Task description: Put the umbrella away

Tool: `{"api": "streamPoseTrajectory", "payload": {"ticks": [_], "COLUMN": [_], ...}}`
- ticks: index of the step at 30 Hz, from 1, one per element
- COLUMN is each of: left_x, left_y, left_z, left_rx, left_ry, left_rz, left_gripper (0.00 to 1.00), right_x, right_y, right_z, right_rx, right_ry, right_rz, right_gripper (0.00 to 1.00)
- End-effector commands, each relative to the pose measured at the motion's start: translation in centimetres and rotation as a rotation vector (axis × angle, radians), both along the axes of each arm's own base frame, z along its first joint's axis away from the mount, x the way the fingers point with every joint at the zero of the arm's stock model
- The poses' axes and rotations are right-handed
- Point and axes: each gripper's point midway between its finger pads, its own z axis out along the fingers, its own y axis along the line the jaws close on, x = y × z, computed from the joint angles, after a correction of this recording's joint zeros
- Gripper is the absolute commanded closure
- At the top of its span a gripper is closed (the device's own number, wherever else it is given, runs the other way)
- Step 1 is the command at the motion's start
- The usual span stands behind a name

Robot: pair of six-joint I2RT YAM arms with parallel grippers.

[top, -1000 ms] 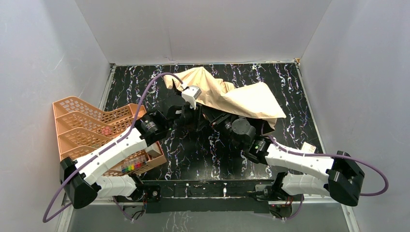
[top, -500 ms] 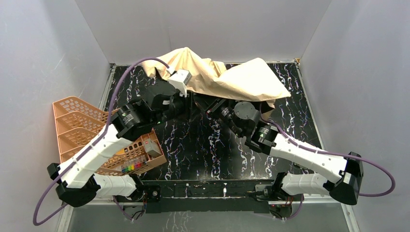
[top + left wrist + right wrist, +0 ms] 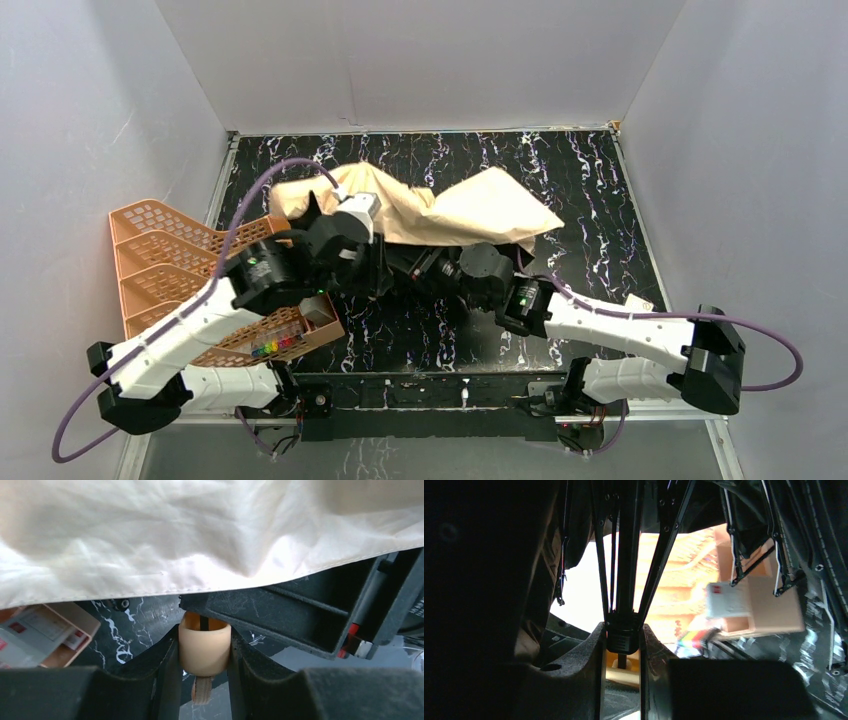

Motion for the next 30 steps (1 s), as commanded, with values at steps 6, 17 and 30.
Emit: {"api": "streamPoseTrajectory", "payload": {"ticks": [6,17,30], "left_x": [4.6,8.5,10.0], "left_y": [-2.7,-4.6,-7.5], "left_z": [-7.6,-11.6,-13.4], "left_rx": [-0.031,0.058,0.047], "left_ry": [-0.084,-0.122,-0.101], "left_rz": [0.121,0.227,0.194], "left_gripper": [1.0,1.0,1.0], "right_x": [1.3,5.9,3.9], "right_y": [-2.7,-8.4,-15.0], "right_z": [-8.3,-11.2,-17.9], "right_rx": [-0.005,-0.081,-0.256], "right_ry": [0.128,0.083,0.187], "right_rz": [0.063,-0.175,-0.314], "right_gripper": [1.0,0.46,0.31]}}
